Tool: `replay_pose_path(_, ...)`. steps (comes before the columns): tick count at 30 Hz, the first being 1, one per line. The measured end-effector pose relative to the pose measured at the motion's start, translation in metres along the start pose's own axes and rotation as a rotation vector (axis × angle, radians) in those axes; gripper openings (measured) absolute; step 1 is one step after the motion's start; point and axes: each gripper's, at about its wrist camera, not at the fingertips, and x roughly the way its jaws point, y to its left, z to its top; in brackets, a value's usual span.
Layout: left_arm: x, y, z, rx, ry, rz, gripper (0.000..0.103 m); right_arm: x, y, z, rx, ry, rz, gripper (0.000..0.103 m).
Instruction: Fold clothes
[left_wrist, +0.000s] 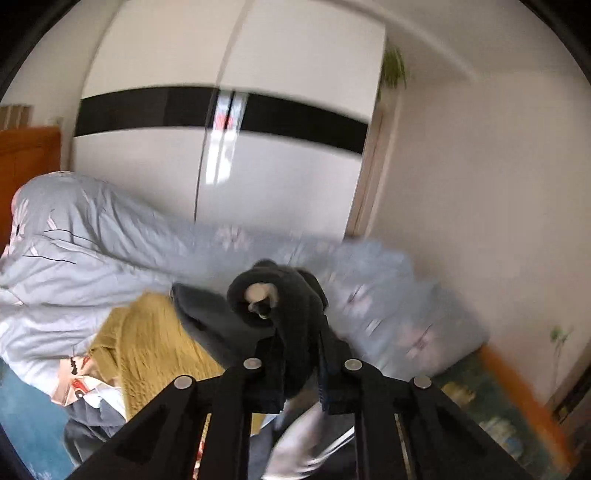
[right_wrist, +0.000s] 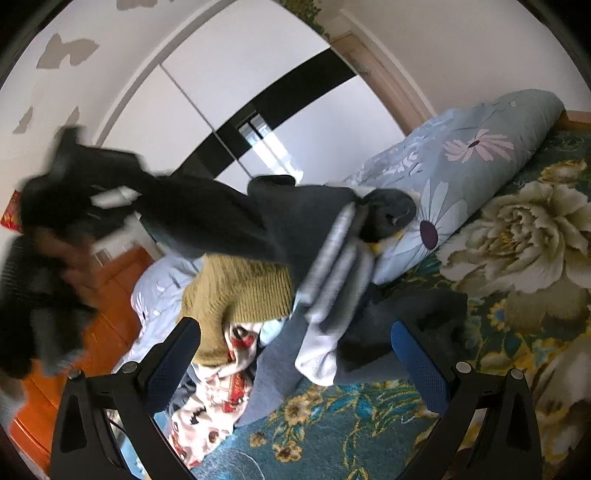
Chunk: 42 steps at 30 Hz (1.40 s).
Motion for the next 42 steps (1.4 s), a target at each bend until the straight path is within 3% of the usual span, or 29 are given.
replay_pose_path(2,-0.053,0.011,0.013,-0.087,-0.099,-0.038,0.008,-0.009,0.002,0.005,0.016,-0.026,0.014,0.103)
replay_pose_path(4,-0.112,0.018,0.015,-0.082,-0.195,-0.027,0.008,-0.023,0.006,0.012,0.031,-0.068,0.038,0.103)
replay_pose_path(8,-0.198,0.049,-0.013,-0.084,-0.201,0.074,0.008,-0.062,0.015,0.025,0.078,-0.194,0.099,0.103)
replay_pose_path(11,-0.238,0.085,-0.075,-0.146,-0.086,0.193,0.009,-0.089,0.028,0.026,0.136,-0.273,0.178,0.103)
replay_pose_path(13,-0.255,0.104,-0.130,-0.196,-0.005,0.251,0.009,-0.097,0.042,0.027,0.132,-0.285,0.289,0.103)
replay_pose_path(16,-0.274,0.131,-0.240,-0.300,0.130,0.347,0.009,-0.093,0.075,0.024,0.054,-0.212,0.356,0.103)
replay_pose_path(21,-0.274,0.175,-0.364,-0.666,0.225,0.337,0.009,-0.081,0.111,-0.010,-0.068,0.005,0.345,0.103)
replay_pose_path(23,-0.267,0.172,-0.375,-0.659,0.242,0.344,0.009,-0.077,0.107,-0.033,-0.120,0.135,0.294,0.103)
replay_pose_path(26,-0.271,0.166,-0.377,-0.649,0.231,0.326,0.009,-0.086,0.091,-0.059,-0.191,0.260,0.225,0.103)
replay_pose_path(30,-0.281,0.172,-0.382,-0.725,0.174,0.297,0.009,-0.096,0.062,-0.084,-0.213,0.422,0.105,0.103)
replay_pose_path(35,-0.302,0.167,-0.362,-0.735,0.079,0.258,0.008,-0.114,0.038,-0.090,-0.080,0.451,0.044,0.103)
replay_pose_path(42,-0.344,0.118,-0.315,-0.602,-0.061,0.154,0.008,-0.138,0.034,-0.070,0.037,0.424,0.058,0.103)
